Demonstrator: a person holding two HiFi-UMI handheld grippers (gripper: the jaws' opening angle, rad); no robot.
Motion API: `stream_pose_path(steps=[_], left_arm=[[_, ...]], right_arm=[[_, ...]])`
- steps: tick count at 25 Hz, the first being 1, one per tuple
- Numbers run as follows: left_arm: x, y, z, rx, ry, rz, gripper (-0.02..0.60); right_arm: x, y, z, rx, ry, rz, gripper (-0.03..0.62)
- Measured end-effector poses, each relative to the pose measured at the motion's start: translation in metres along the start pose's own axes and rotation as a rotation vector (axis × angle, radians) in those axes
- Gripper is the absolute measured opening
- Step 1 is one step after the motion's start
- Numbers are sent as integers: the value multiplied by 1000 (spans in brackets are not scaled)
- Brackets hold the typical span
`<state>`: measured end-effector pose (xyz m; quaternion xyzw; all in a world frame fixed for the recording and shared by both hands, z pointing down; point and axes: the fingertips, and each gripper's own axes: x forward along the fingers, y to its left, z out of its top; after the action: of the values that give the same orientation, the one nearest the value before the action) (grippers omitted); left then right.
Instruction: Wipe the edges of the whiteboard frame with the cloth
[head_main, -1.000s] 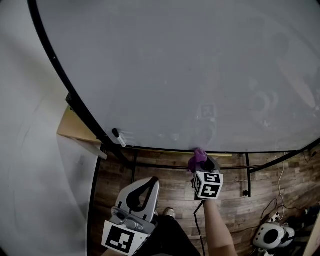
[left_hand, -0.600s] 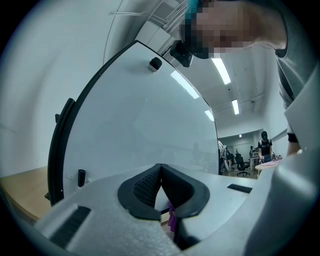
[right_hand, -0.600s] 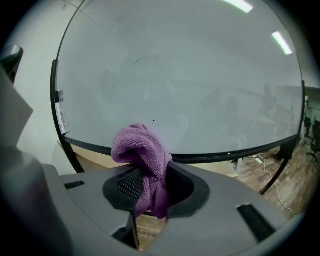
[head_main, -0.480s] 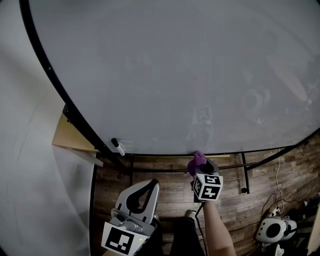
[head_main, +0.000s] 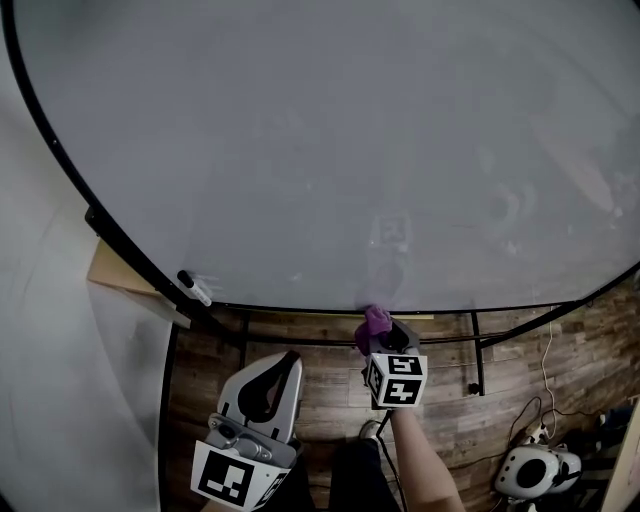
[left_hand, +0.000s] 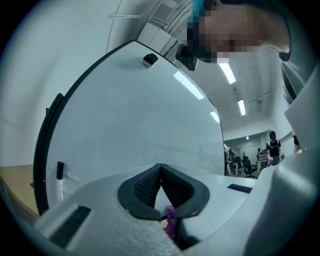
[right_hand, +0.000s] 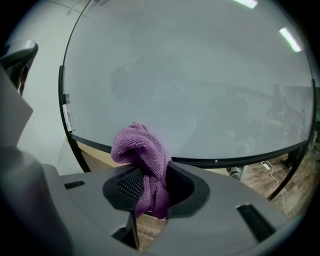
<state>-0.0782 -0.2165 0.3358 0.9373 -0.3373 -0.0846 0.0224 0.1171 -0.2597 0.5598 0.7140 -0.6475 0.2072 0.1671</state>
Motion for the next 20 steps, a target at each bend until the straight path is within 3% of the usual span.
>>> stream_pose_path(steps=[6, 20], left_arm=[[20, -36, -8, -24, 3, 8, 17], [54, -86, -16, -6, 6, 32, 17]], right_arm=[[-6, -20, 0, -24, -1, 50, 108], [-15, -74, -5, -33, -12, 77, 108]])
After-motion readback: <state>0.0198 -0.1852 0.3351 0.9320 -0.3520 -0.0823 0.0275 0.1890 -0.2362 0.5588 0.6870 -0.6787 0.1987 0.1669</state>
